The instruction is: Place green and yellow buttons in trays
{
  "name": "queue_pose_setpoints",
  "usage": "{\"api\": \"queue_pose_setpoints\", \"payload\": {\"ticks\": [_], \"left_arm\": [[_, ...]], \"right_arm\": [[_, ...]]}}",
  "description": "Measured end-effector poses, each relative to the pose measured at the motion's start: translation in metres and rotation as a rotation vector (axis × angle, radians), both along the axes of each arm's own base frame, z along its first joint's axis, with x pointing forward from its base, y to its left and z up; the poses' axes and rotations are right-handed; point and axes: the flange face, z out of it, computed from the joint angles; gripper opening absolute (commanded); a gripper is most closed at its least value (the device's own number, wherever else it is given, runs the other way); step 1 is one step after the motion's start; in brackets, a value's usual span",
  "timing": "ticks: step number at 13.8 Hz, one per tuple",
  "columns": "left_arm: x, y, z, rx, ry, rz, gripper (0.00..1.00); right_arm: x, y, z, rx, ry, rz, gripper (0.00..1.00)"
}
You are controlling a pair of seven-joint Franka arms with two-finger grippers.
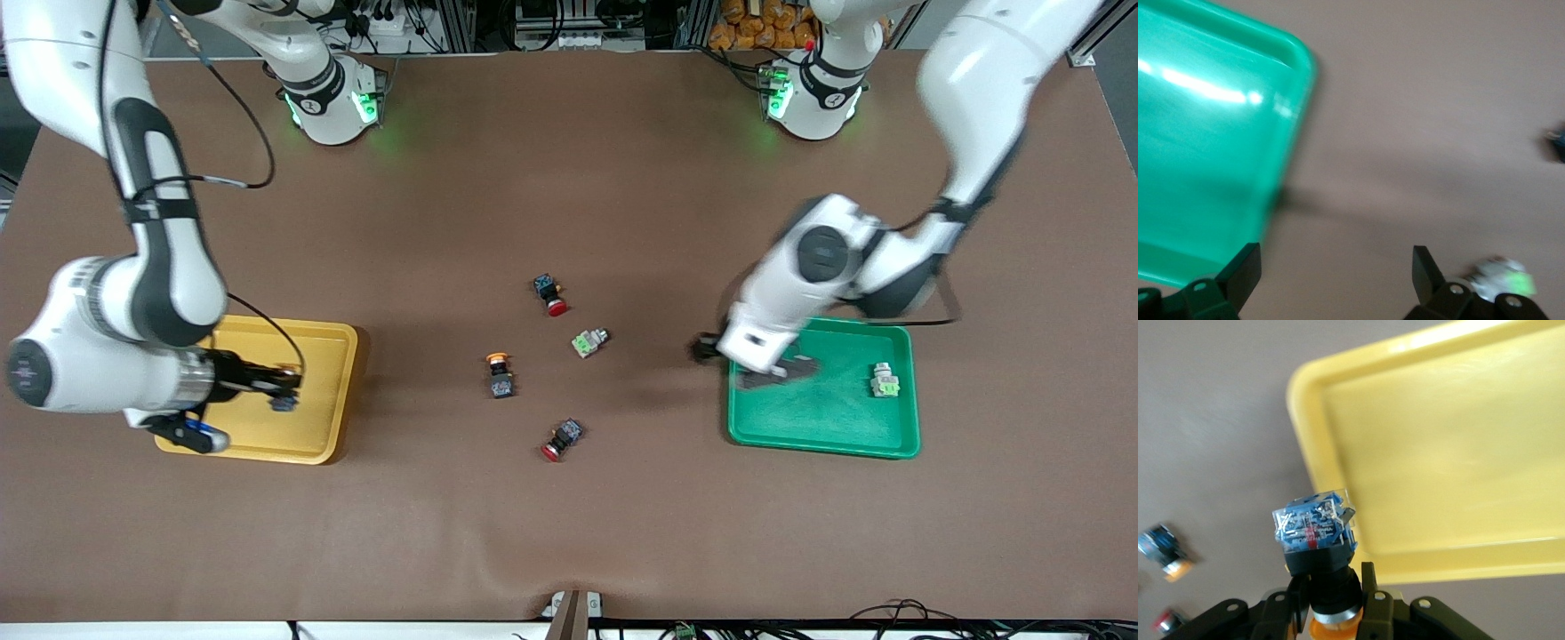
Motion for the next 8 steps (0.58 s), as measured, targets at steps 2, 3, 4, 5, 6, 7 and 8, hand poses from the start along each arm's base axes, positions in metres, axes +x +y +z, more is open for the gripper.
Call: {"api": "queue_pose_setpoints", "payload": {"ticks": [2,3,4,5,6,7,8], "left_arm": [[-0.009,-0.061,-0.007,-0.032,0.014,0.066,1.0],[-0.012,-0.086,-0.018,-0.026,0.013,0.095,1.0],[-0.016,-0.109,-0.031,-0.006,0.004,0.127,1.0],[-0.02,-0.132,-0.046,0.016,-0.007,0.159,1.0],[-0.027,-0.152,-0.058,0.031,-0.015,0.182,1.0],[-0.033,-0.168,-0.068,0.041,-0.019,0.197,1.0],[-0.039,-0.179,-0.078,0.048,-0.017,0.212,1.0]], "right_arm": [[-0.011,-0.052,-0.002,0.015,0.036,0.048,0.0],[-0.017,-0.076,-0.004,0.032,0.052,0.059,0.0],[-0.022,-0.093,-0.004,0.04,0.064,0.065,0.0],[-0.026,-0.105,-0.003,0.031,0.073,0.073,0.0],[-0.027,-0.112,-0.003,0.019,0.076,0.084,0.01],[-0.028,-0.117,-0.002,0.017,0.075,0.102,0.49],[-0.029,-0.119,-0.002,0.019,0.07,0.126,0.99]]}}
